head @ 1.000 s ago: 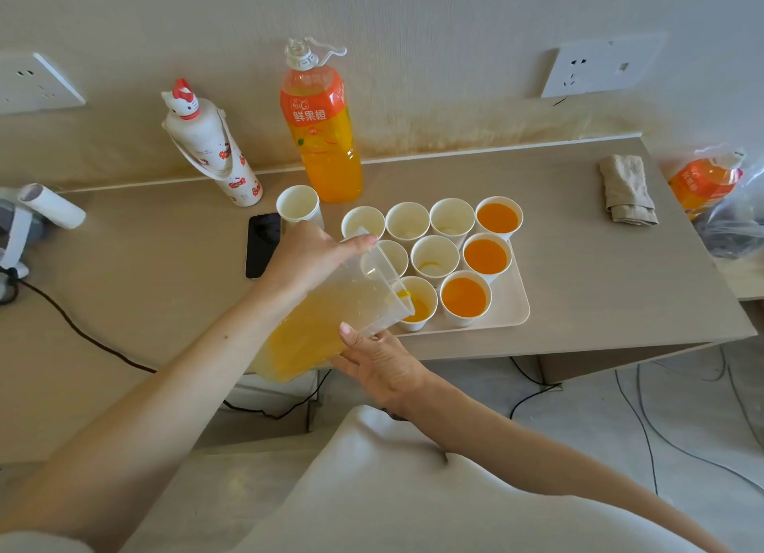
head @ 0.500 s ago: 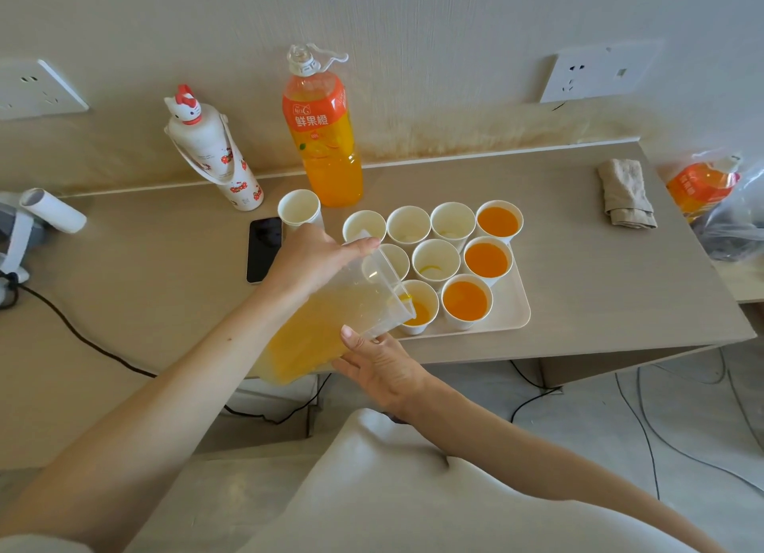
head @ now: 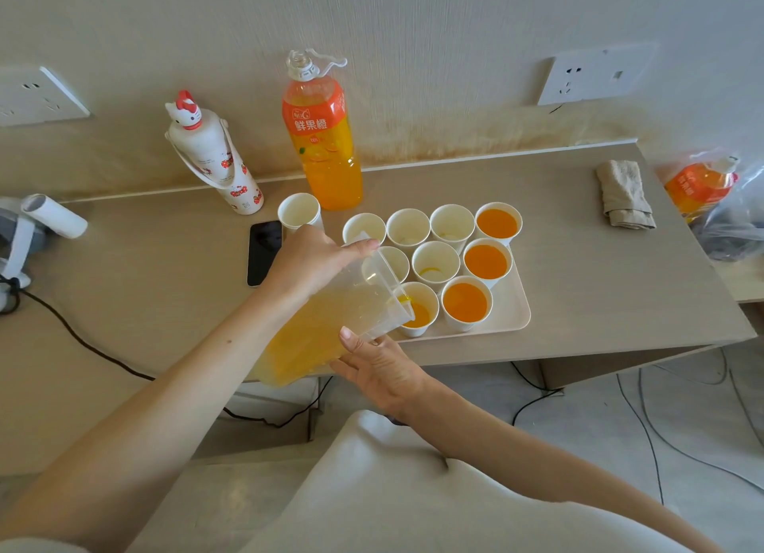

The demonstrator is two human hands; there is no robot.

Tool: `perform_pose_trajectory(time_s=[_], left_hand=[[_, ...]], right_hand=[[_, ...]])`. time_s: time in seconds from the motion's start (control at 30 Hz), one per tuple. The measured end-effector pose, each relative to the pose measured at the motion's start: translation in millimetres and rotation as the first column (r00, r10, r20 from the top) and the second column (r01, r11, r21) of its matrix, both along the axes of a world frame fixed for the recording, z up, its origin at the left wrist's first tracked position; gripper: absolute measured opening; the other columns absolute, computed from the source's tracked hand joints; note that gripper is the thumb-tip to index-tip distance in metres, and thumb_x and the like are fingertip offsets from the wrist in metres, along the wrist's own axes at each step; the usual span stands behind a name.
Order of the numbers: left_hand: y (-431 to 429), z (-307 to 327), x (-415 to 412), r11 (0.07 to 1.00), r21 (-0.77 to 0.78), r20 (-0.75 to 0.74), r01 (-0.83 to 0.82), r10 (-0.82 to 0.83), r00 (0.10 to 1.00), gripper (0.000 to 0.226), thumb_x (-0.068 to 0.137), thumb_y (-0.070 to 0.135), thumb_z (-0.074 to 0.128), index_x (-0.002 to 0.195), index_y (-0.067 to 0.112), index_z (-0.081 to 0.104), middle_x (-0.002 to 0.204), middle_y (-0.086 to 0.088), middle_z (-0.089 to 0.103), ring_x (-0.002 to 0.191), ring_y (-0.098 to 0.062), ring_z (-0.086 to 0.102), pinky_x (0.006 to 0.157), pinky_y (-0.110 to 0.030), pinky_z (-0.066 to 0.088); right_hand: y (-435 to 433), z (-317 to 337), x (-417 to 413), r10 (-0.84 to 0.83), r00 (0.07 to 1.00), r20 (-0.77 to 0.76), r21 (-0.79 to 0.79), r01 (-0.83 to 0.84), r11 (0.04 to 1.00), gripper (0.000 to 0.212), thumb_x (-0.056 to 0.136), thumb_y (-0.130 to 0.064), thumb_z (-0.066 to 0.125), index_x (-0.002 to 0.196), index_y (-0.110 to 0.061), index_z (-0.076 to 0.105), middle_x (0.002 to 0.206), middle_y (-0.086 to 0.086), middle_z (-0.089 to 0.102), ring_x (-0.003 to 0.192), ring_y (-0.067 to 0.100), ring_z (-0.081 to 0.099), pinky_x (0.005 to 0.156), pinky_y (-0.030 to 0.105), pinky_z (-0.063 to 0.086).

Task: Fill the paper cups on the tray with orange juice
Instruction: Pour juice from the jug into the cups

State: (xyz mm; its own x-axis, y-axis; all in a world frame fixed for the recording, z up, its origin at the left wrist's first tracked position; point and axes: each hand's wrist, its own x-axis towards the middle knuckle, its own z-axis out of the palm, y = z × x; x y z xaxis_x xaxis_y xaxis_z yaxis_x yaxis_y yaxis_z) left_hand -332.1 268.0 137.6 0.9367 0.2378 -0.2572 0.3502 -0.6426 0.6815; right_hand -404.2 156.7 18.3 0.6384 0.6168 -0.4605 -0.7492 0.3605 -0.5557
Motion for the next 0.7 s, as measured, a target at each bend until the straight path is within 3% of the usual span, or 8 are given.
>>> perform_pose_trajectory(time_s=[0.7], left_hand=[[-4.0, 9.5, -1.1, 0.998, 0.061, -0.035, 0.005, -0.003, 0.999, 0.068, 0.076, 0.057, 0.071, 0.046, 0.016, 0.025, 0.03, 0.01, 0.019, 0.028, -0.009, 0.028, 0.049, -0.025, 0.02]], right_hand=[[-0.4, 2.2, -0.3, 0.002, 1.0, 0.0, 0.008, -0.002, 1.0, 0.115, 0.046, -0.047, 0.096, 0.142, -0.019, 0.04, 0.138, 0.005, 0.058, 0.13, 0.026, 0.052, 0.115, 0.047, 0.033]])
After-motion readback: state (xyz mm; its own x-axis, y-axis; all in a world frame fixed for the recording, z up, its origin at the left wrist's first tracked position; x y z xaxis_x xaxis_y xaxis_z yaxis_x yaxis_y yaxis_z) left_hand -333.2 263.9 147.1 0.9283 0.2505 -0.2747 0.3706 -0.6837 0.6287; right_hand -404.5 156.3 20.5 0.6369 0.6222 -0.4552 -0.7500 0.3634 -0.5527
